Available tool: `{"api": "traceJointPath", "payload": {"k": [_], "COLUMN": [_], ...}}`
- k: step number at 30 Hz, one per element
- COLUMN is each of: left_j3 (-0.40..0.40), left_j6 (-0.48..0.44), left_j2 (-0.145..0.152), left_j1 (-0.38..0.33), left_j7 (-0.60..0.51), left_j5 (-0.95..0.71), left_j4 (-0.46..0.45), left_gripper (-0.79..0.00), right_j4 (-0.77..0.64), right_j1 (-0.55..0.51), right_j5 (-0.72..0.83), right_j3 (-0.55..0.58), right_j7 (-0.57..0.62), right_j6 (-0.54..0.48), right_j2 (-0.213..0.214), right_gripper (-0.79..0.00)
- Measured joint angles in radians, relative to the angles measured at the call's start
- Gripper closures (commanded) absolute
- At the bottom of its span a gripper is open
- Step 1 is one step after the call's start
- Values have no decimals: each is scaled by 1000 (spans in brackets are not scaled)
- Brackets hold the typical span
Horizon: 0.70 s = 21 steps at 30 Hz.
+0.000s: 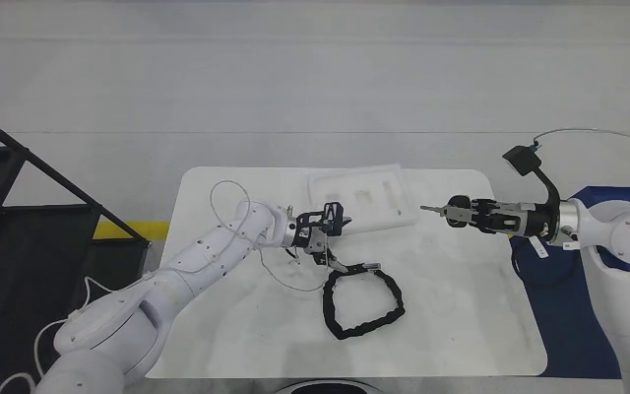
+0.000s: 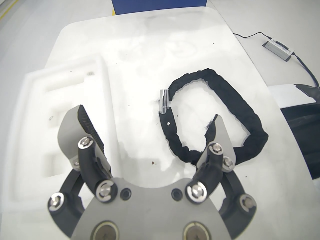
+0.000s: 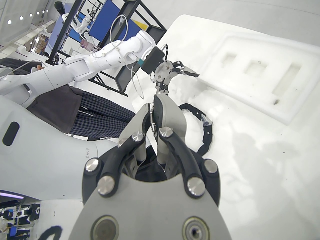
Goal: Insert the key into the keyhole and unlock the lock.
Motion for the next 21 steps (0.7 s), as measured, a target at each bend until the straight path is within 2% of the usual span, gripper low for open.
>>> {"api": "traceJointPath", "payload": {"k": [5, 12, 21], "left_j3": [49, 111, 167], "left_j6": [18, 19, -21], "left_j2": [-58, -153, -264], "left_j1": [-7, -27, -53], "left_j7": [74, 152, 213], "left_j5": [44, 87, 139], "left_j4": [74, 227, 398], "left_gripper": [-785, -785, -785], "right_j4": [0, 0, 0], "right_j1": [0, 0, 0], "right_j5": [0, 0, 0], "right_j3": [0, 0, 0], "right_j7": [0, 0, 0], "right_j6": [0, 0, 0], "right_j2": [0, 0, 0], "right_gripper": [0, 0, 0]}}
